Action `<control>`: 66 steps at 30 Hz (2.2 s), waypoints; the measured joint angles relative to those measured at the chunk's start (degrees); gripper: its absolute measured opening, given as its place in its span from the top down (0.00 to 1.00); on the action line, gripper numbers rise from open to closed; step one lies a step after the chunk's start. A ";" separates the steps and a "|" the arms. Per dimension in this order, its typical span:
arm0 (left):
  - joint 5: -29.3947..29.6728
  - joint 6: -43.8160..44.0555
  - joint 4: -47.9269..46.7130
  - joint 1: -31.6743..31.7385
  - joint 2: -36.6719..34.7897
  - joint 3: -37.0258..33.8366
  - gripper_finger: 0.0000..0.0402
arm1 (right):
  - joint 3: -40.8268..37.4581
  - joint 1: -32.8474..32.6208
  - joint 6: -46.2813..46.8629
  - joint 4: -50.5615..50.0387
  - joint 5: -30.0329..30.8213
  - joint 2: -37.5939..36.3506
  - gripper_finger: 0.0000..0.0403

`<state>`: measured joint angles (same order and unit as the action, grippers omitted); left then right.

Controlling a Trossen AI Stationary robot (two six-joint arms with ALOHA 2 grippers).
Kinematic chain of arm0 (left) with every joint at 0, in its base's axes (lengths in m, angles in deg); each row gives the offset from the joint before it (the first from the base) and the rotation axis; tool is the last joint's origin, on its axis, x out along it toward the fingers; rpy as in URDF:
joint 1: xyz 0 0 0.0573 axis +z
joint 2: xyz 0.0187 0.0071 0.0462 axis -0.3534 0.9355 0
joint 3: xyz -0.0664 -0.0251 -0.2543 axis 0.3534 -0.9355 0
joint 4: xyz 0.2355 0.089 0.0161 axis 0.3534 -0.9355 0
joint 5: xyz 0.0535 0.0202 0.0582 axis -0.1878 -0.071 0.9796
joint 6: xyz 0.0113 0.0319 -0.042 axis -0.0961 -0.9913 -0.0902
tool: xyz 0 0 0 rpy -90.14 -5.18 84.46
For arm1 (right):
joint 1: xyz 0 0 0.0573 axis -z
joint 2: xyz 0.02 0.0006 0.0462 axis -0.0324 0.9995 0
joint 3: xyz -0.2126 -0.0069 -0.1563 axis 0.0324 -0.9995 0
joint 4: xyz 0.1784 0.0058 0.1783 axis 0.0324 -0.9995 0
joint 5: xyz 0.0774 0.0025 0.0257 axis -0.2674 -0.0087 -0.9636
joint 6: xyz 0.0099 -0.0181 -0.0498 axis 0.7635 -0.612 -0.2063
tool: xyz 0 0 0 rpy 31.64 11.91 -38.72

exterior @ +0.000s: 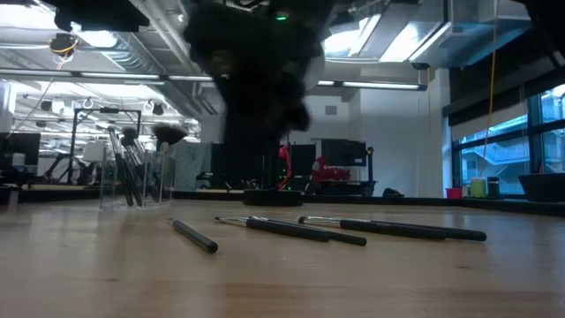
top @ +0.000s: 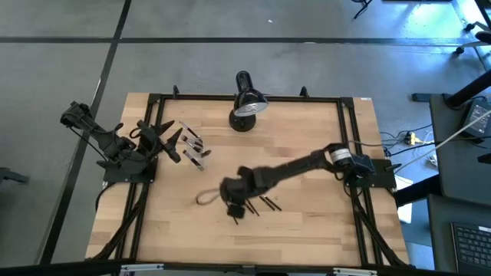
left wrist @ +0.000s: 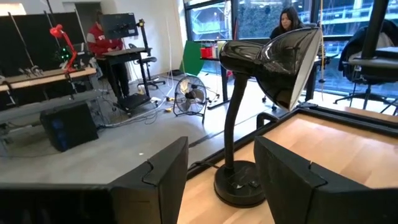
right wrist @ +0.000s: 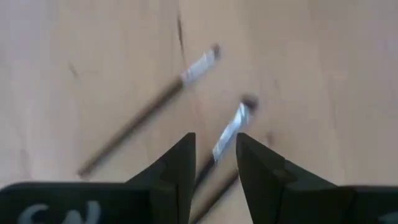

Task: Sort items
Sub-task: Put the medium angled shader brush into the transparent organizer

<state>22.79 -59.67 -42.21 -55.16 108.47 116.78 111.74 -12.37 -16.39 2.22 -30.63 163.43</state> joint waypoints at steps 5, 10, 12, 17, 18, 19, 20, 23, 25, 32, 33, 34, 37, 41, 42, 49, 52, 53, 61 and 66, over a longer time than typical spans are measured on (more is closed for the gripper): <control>0.00 0.80 0.02 0.02 0.42 0.00 0.55 | -0.03 -3.03 4.00 -6.94 6.96 0.10 0.72; -0.02 1.20 -0.38 0.02 0.86 0.00 0.55 | -0.41 -3.23 10.42 -16.97 6.64 0.10 0.72; -0.02 1.20 -0.62 0.02 0.83 0.00 0.55 | -1.05 -2.83 12.00 -18.04 4.57 0.10 0.73; -0.02 1.20 -0.70 0.02 0.82 0.00 0.55 | -1.14 -2.02 12.04 -17.79 0.64 0.13 0.76; -0.03 1.20 -0.70 0.01 0.82 0.00 0.55 | -1.14 -1.87 11.98 -18.18 0.04 0.24 0.76; -0.02 1.20 -0.69 0.02 0.82 0.00 0.55 | -1.19 -1.83 11.97 -18.61 -0.26 0.32 0.77; -0.02 1.21 -0.70 0.02 0.82 0.00 0.55 | -1.58 -1.80 12.06 -18.41 -0.47 0.34 0.77; -0.02 1.22 -0.70 0.02 0.82 0.00 0.55 | -3.25 -1.74 12.39 -17.57 -2.19 0.31 0.78; -0.02 1.22 -0.68 0.02 0.82 0.00 0.55 | -4.68 -1.74 12.62 -17.34 -3.84 0.31 0.79; -0.04 1.64 -0.69 0.00 0.82 0.00 0.55 | -8.44 -1.00 13.09 -14.30 -6.37 -0.04 0.79; -0.04 1.69 -0.69 0.00 0.83 0.00 0.55 | -8.47 -0.97 12.96 -14.10 -6.44 -0.04 0.79; -0.04 1.70 -0.70 0.00 0.84 0.00 0.55 | -8.49 -0.91 12.66 -14.01 -6.42 -0.04 0.79; -0.15 1.72 -0.70 0.00 0.82 0.00 0.55 | -8.55 -0.61 11.72 -13.68 -6.24 -0.04 0.80; -0.22 1.80 -0.70 0.01 0.97 0.00 0.55 | -8.58 0.18 11.14 -13.30 -6.58 0.03 0.89; -0.25 1.86 -0.70 0.00 0.98 0.00 0.55 | -8.58 0.42 10.69 -13.25 -6.69 0.03 0.92; -1.68 1.85 -0.70 0.02 0.98 0.00 0.55 | -7.66 1.97 7.55 -12.28 -6.89 0.28 0.92; -1.75 1.83 -0.70 0.00 0.97 0.00 0.55 | -5.17 2.72 5.10 -11.41 -6.35 0.72 0.91; -1.77 1.81 -0.70 0.02 0.97 0.00 0.55 | -3.97 3.15 4.10 -9.80 -5.65 0.84 0.91; -2.93 -0.35 -0.74 -0.07 0.70 0.00 0.55 | 5.10 7.10 -4.81 1.49 -4.52 0.73 0.95; -2.86 -1.66 -0.75 -1.19 -0.12 0.00 0.55 | 6.29 9.83 -12.56 19.39 -3.68 0.53 0.93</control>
<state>19.92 -61.33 -42.96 -56.34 108.35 116.77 118.02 -2.53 -28.95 21.61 -34.31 163.96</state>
